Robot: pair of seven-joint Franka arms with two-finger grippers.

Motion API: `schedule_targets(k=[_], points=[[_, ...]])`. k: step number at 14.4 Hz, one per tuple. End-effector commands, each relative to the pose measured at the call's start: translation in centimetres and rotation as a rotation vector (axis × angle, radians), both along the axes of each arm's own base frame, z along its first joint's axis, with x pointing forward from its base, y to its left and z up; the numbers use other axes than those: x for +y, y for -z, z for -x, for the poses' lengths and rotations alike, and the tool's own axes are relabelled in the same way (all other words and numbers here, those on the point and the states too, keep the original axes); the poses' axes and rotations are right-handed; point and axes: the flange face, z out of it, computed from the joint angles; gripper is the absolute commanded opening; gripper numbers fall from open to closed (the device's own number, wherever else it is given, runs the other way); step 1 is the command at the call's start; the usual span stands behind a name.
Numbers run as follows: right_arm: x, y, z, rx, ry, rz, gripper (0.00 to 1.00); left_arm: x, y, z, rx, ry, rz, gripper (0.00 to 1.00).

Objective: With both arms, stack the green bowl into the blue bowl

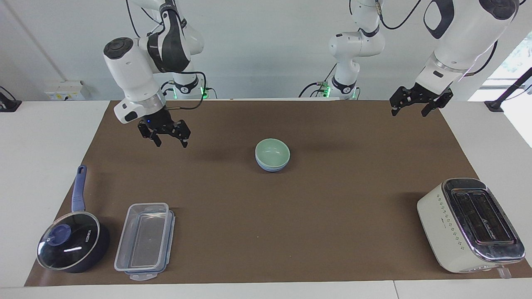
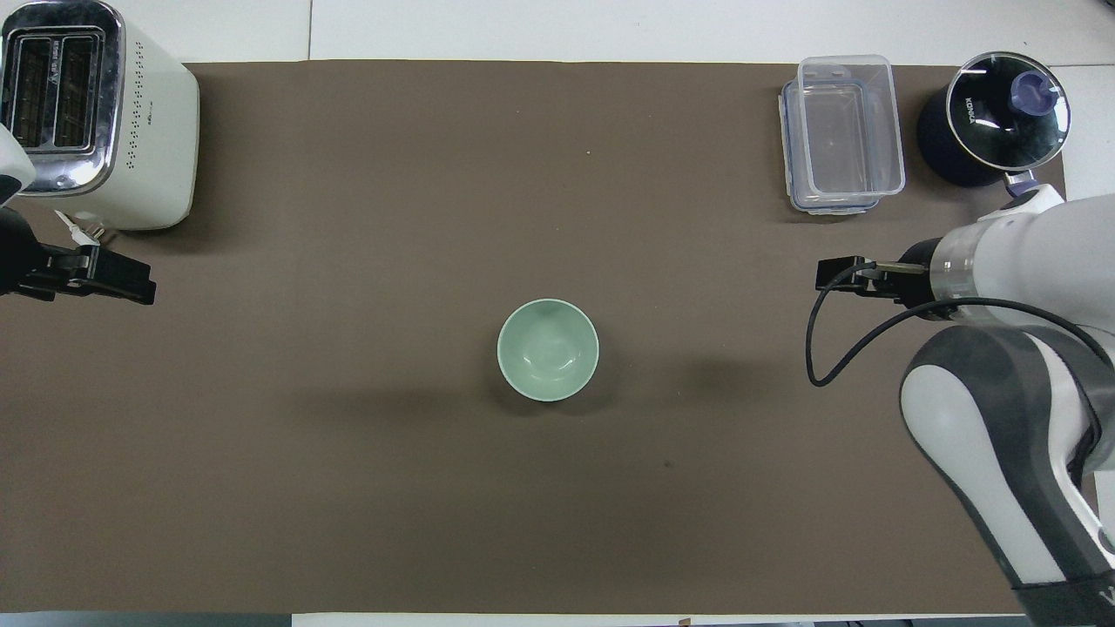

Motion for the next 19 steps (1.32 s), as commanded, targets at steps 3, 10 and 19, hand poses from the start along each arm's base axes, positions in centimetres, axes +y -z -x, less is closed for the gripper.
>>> schedule_targets(k=[3,10,19], points=[[-4.0,-5.1,-0.8,0.037,0.013,0.020,1.00,-0.1,-0.3,0.2,0.000,-0.064,-0.011,1.00],[-3.1,-11.9,-2.9,0.109,-0.046,0.092,1.00,0.1,-0.6,0.4,-0.017,-0.070,-0.011,1.00],[-2.3,-13.2,-2.0,0.153,-0.080,0.109,1.00,0.5,-0.4,0.5,-0.006,-0.073,-0.012,1.00]])
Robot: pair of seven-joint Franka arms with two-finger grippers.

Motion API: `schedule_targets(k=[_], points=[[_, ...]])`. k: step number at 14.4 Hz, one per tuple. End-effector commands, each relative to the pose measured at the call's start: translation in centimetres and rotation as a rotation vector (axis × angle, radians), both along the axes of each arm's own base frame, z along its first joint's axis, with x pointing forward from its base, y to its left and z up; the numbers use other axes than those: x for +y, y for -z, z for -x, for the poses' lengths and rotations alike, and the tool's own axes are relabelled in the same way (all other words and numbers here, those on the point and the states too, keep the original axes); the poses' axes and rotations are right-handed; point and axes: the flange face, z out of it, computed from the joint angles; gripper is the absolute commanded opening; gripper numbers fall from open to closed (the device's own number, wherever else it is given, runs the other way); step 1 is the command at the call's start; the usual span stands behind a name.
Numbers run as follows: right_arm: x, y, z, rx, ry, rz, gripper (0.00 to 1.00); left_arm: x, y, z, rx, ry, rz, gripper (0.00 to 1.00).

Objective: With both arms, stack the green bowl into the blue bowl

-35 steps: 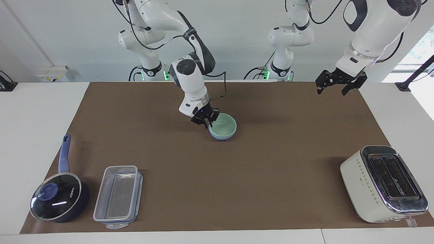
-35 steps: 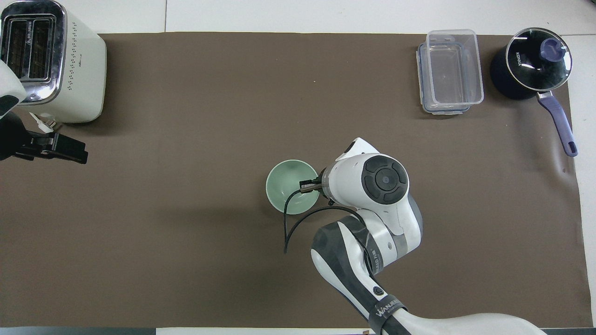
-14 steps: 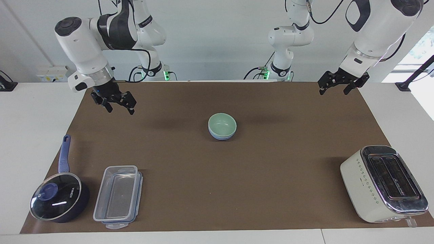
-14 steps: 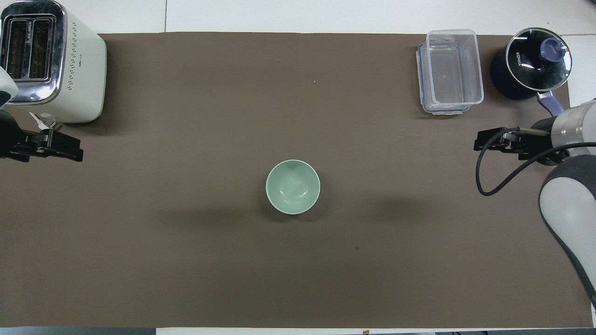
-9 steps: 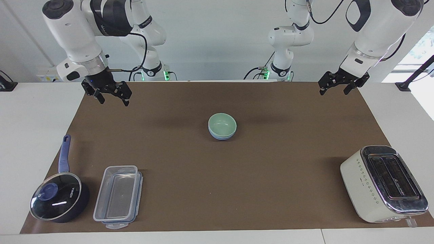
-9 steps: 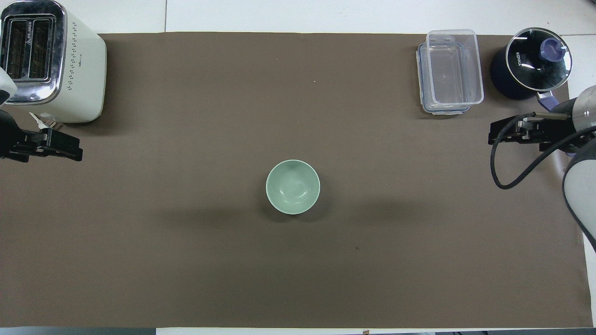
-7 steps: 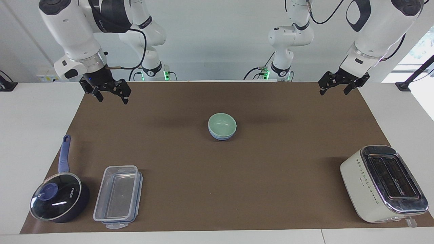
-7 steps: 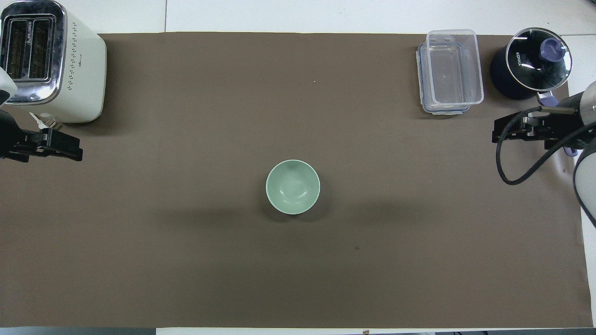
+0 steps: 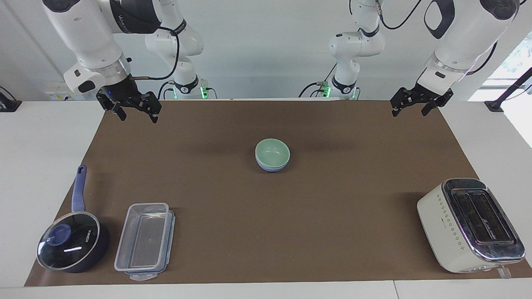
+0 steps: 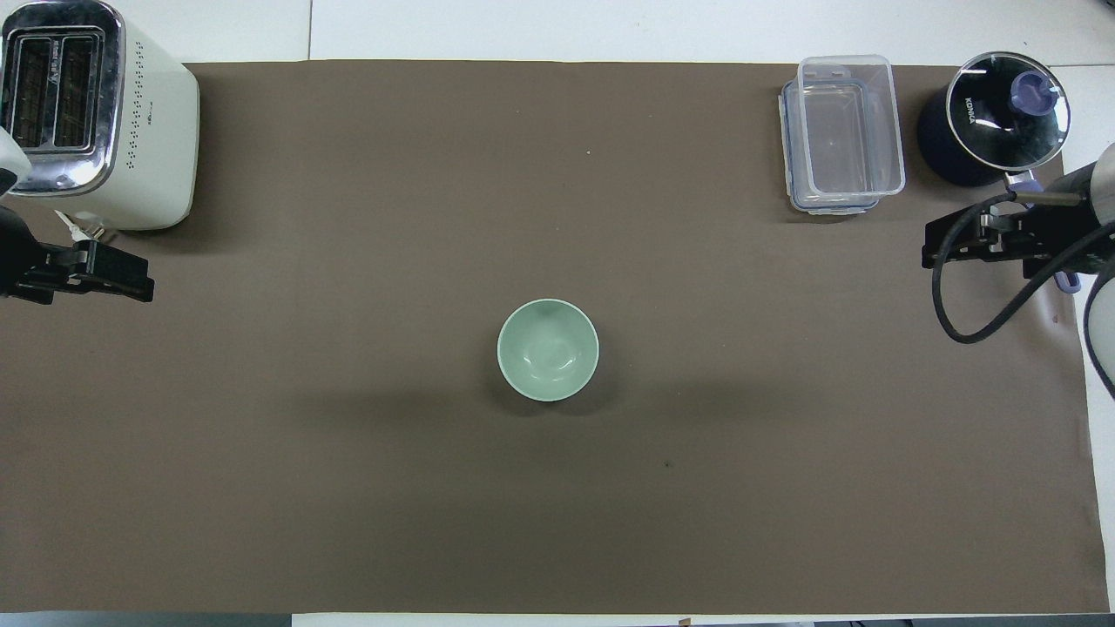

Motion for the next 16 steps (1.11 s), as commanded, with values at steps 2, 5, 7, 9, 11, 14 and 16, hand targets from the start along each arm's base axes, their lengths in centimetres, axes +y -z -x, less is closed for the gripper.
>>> schedule_targets(k=[2,5,7,9,11,14,16], points=[[-0.7,-1.2,0.8,0.010,-0.022,0.022,1.00,0.1,-0.4,0.5,-0.006,-0.008,-0.008,1.00],[-0.2,-0.9,1.2,0.011,-0.022,0.022,1.00,0.3,-0.4,0.5,-0.006,-0.011,-0.008,1.00],[0.1,-0.9,1.2,0.011,-0.034,0.020,1.00,0.3,-0.4,0.5,-0.006,-0.011,-0.008,1.00],[-0.5,-1.1,1.3,0.015,-0.030,0.021,1.00,0.1,-0.4,0.5,-0.006,-0.008,-0.008,1.00],[-0.6,-1.1,1.4,0.025,-0.029,0.021,1.00,0.3,-0.4,0.5,-0.006,-0.011,-0.008,1.00],[-0.9,-1.0,1.7,0.052,-0.050,0.020,1.00,0.3,-0.4,0.5,-0.006,-0.011,-0.008,1.00],[-0.9,-0.9,1.7,0.055,-0.061,0.019,1.00,0.3,-0.4,0.5,-0.007,-0.011,-0.008,1.00]])
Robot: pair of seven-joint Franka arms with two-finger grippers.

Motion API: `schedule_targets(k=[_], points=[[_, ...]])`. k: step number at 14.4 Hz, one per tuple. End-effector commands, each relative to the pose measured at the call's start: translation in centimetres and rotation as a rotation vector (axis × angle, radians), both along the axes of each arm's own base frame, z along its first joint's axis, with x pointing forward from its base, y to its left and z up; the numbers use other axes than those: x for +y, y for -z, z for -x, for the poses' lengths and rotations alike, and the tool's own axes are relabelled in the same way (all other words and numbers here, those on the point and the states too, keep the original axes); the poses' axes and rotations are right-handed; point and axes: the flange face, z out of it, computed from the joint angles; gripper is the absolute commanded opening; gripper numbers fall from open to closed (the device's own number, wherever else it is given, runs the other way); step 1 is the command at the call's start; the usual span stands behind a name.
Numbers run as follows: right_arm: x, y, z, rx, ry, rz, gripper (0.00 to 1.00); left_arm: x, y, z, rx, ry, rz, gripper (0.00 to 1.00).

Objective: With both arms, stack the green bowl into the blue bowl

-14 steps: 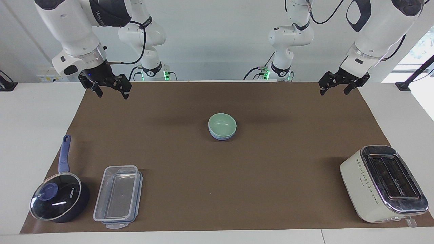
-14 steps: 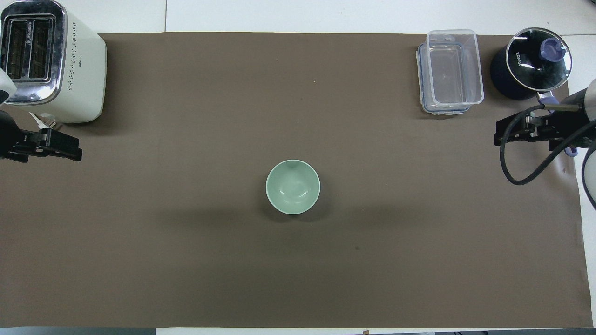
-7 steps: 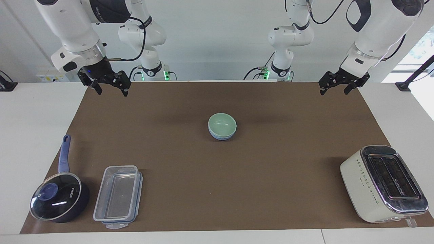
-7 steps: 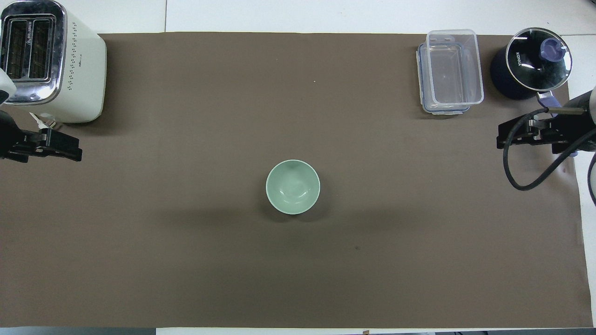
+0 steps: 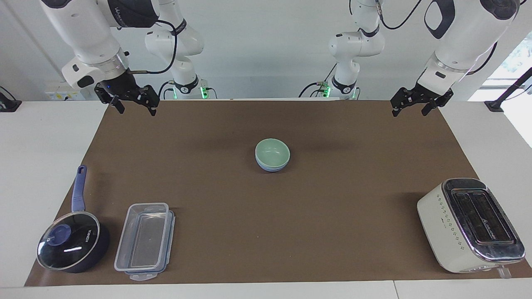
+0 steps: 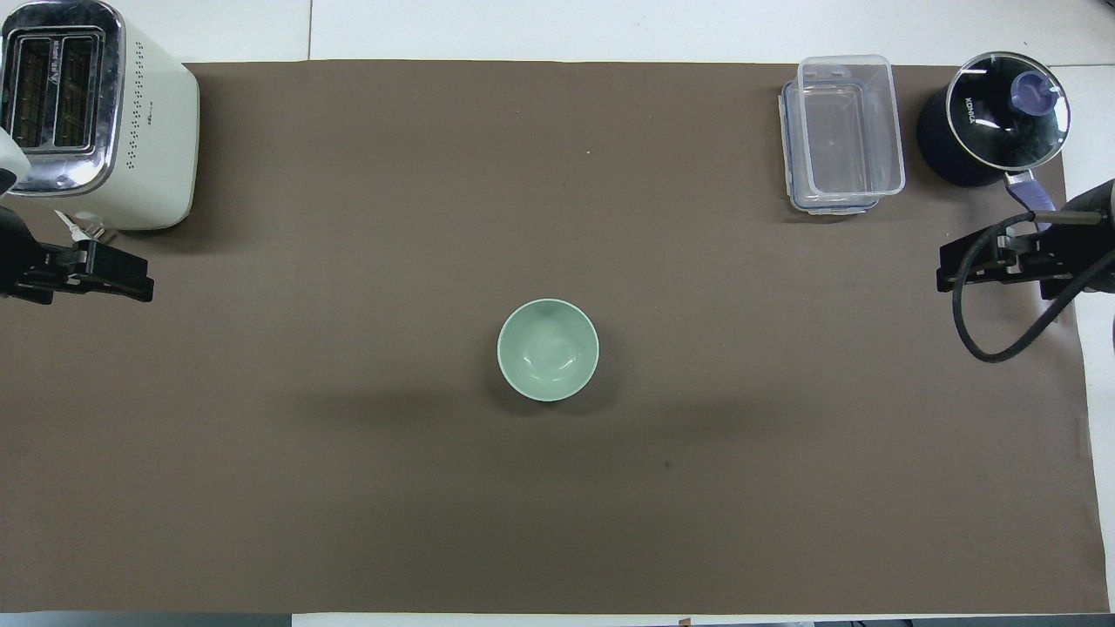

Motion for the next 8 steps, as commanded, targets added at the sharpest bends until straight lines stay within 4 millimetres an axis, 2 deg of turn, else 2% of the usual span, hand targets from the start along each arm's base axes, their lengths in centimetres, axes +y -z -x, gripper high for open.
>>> schedule_targets(k=[1,8], points=[[-0.45,-0.28,0.57,0.006,-0.031,0.019,1.00,0.29,-0.41,0.51,-0.006,-0.011,-0.008,1.00],[-0.83,-0.22,0.47,0.000,-0.022,0.032,1.00,0.29,-0.41,0.51,-0.006,-0.011,-0.008,1.00]])
